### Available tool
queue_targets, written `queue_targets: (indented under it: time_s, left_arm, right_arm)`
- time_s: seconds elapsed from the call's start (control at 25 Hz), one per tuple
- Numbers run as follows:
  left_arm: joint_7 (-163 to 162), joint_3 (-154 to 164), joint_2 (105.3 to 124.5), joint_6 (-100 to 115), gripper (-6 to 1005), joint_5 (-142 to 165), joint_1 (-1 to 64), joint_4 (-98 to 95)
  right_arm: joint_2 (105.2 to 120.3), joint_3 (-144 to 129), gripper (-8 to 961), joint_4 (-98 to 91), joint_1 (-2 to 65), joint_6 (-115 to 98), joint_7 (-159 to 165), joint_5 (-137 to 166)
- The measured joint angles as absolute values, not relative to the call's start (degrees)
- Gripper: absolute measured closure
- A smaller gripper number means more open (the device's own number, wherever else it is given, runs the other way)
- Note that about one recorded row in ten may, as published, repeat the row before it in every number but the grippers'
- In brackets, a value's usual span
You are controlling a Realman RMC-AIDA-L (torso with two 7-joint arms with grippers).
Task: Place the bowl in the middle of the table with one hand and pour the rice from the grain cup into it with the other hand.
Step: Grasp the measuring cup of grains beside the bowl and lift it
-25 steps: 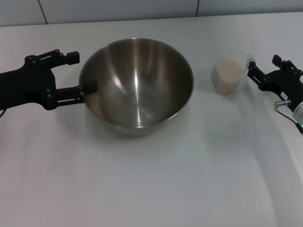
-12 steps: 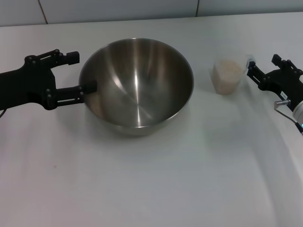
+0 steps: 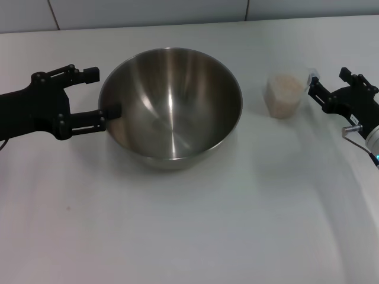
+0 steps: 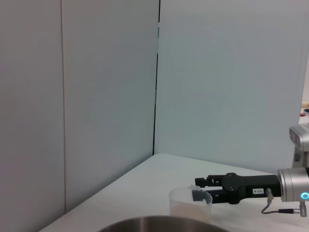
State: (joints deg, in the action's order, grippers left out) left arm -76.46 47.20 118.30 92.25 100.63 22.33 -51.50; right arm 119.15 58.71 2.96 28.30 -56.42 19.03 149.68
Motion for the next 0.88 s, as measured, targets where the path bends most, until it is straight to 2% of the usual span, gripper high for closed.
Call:
queue_targets:
  time_s: [0.88]
  left_arm:
    - [-76.5, 47.1, 118.48, 92.3, 157, 100.6, 22.6, -51.5]
  right_arm:
    - [119.12, 58.9, 225, 3.0, 28.7, -56.4, 19.0, 149.7]
